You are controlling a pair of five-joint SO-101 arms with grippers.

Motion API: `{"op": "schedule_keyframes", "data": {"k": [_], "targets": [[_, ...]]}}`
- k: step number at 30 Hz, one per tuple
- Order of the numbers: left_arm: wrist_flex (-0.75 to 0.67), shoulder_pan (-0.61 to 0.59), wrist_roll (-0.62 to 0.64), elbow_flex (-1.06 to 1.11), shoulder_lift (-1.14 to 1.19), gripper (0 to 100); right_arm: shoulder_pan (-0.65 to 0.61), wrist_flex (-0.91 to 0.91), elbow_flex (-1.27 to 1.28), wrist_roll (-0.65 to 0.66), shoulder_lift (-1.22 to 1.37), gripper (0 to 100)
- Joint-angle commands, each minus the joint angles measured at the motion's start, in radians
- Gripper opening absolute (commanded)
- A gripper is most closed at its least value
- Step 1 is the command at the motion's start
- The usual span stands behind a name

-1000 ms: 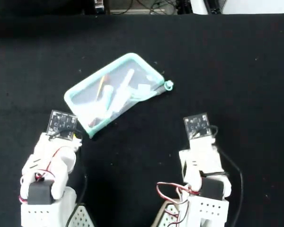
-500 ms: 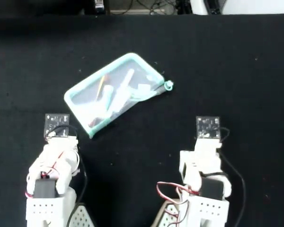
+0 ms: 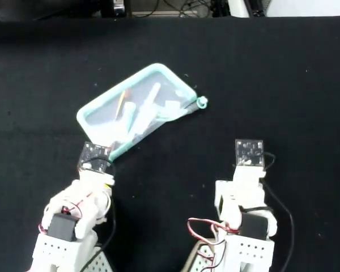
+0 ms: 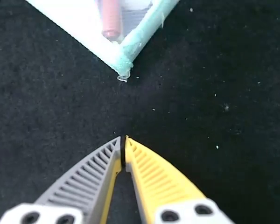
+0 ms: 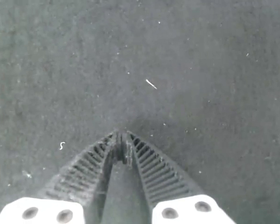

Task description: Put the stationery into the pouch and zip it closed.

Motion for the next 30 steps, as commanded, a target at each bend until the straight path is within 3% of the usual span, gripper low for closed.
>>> {"op": "schedule_keyframes", "data": {"k": [1,12,15,20,22,30], "targets": [[0.005,0.008,0.003,0.016,-0.006,3,0.015,0.008,0.001,-0.012,-0.056,1.5],[0.006,-0.004,0.003,0.016,-0.008,3,0.015,0.008,0.001,-0.012,-0.056,1.5],[0.006,-0.107,0.003,0.016,-0.008,3,0.015,0.008,0.001,-0.012,-0.056,1.5],[0.006,-0.443,0.003,0.016,-0.008,3,0.014,0.008,0.001,-0.009,-0.058,1.5],[0.006,-0.526,0.003,0.016,-0.009,3,0.011,0.009,0.001,-0.009,-0.062,1.5],[0.008,-0.538,0.003,0.016,-0.012,3,0.009,0.009,-0.001,-0.006,-0.079,1.5]]}}
